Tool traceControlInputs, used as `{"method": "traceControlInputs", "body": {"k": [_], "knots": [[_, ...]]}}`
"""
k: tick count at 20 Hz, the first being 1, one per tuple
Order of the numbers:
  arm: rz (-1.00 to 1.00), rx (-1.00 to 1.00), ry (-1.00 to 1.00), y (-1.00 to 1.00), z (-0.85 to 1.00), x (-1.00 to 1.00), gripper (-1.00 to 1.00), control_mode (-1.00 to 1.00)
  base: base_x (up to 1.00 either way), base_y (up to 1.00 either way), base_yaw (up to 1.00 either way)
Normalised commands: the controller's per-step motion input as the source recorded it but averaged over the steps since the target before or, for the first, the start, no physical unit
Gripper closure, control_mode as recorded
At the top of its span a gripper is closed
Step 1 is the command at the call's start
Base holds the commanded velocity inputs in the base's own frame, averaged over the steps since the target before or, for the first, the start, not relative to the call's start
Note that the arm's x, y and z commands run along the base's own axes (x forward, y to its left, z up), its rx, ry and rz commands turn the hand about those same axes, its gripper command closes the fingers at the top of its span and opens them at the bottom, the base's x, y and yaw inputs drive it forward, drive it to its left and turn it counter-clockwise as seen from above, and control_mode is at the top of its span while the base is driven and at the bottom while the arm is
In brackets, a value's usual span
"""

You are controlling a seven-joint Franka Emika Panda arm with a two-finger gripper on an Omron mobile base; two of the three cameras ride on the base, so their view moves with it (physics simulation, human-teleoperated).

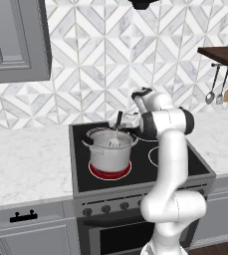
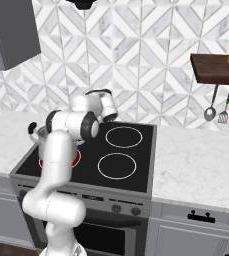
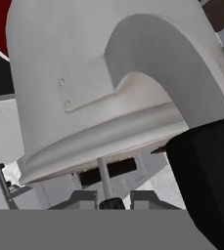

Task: Put the mushroom and onion in the pot. Retrieve the spatula and lightly stir the vegetables in the pot.

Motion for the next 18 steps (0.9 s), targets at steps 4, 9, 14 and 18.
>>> {"method": "traceControlInputs", "body": {"k": [4, 9, 14, 18], "knots": [[0.07, 0.0, 0.08, 0.0, -0.62, 0.02, 1.0, -1.0, 0.0, 0.0, 0.0], [0.05, 0.0, -0.18, 0.44, -0.25, -0.69, 1.0, -1.0, 0.0, 0.0, 0.0], [0.0, 0.0, -0.22, 0.39, -0.31, -0.31, 1.0, -1.0, 0.0, 0.0, 0.0], [0.0, 0.0, -0.17, 0.14, -0.17, -0.58, 1.0, -1.0, 0.0, 0.0, 0.0]]}}
